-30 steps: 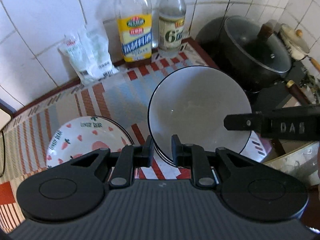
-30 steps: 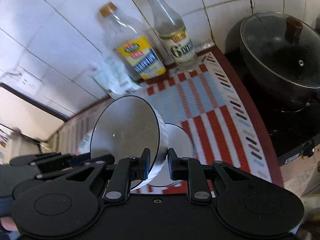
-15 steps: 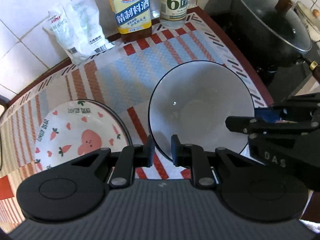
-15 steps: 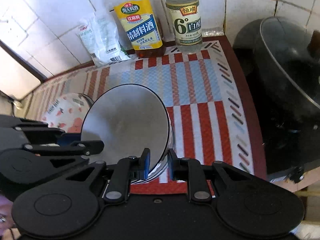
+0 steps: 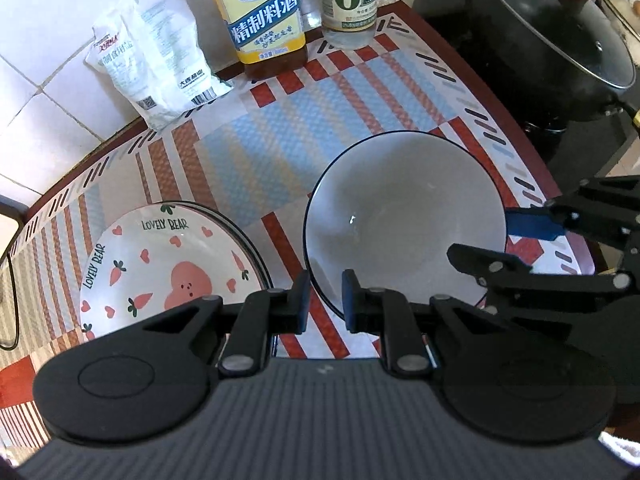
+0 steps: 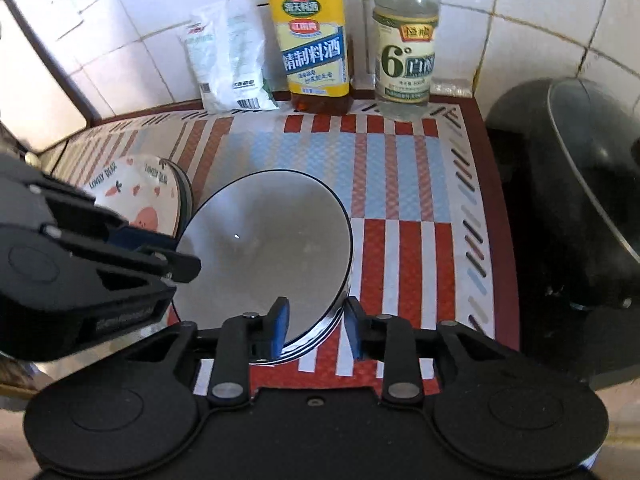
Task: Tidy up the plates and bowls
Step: 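Lower the white bowl into the placed bowl and open both tools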
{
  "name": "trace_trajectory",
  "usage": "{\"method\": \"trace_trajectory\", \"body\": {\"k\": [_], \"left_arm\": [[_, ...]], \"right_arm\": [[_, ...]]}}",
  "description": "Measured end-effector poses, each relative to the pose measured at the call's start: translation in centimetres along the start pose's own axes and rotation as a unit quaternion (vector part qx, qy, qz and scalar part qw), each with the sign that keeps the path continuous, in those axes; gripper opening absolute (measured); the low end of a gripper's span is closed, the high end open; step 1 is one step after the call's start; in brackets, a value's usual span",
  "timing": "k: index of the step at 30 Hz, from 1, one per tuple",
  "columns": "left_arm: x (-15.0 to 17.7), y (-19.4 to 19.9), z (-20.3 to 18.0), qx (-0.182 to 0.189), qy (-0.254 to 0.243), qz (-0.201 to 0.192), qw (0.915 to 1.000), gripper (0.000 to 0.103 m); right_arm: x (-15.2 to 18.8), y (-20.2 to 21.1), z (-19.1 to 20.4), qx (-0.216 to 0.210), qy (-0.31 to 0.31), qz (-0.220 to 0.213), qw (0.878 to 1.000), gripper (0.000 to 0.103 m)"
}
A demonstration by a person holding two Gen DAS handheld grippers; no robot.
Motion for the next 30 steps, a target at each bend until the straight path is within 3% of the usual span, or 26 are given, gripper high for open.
{"method": "trace_trajectory", "body": {"k": [5, 10, 16, 19, 26, 30], "left_arm": [[0.1, 0.3, 0.5, 0.014, 0.034, -0.005, 0.9993, 0.018], [0.1, 1.7, 0.7, 0.043, 0.076, -0.042, 0.9953, 0.023], [0.6, 2.9, 1.2, 0.026, 0.099, -0.06, 0.993, 0.023], [1.0, 5.0, 2.2, 0.028, 0.132, -0.09, 0.9868, 0.023], [2.7, 10.7, 2.9, 0.032, 0.155, -0.147, 0.9763, 0.023], [3.8, 13.1, 2.3, 0.04, 0.161, -0.173, 0.9709, 0.024]], "right_arm": [[-0.7, 1.3, 0.1, -0.013, 0.01, -0.023, 1.0, 0.048], [-0.6, 1.6, 0.3, -0.02, 0.055, -0.016, 0.998, 0.053], [-0.5, 2.8, 0.1, -0.041, 0.062, -0.039, 0.996, 0.054], [-0.2, 4.2, 0.0, -0.016, 0.077, -0.043, 0.996, 0.054], [0.6, 9.4, 0.9, -0.053, 0.129, -0.105, 0.985, 0.055], [1.6, 11.7, 1.7, -0.059, 0.155, -0.136, 0.977, 0.062]]}}
Point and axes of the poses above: each gripper's, at about its wrist camera, not at the fingertips, and y roughly against the way its jaws point, z to its left, x to its underside, the point moved 8 cm from there along -y, roughly the way its jaws point, and after that the axes turned 11 degrees about -x, right-handed, at the moved point
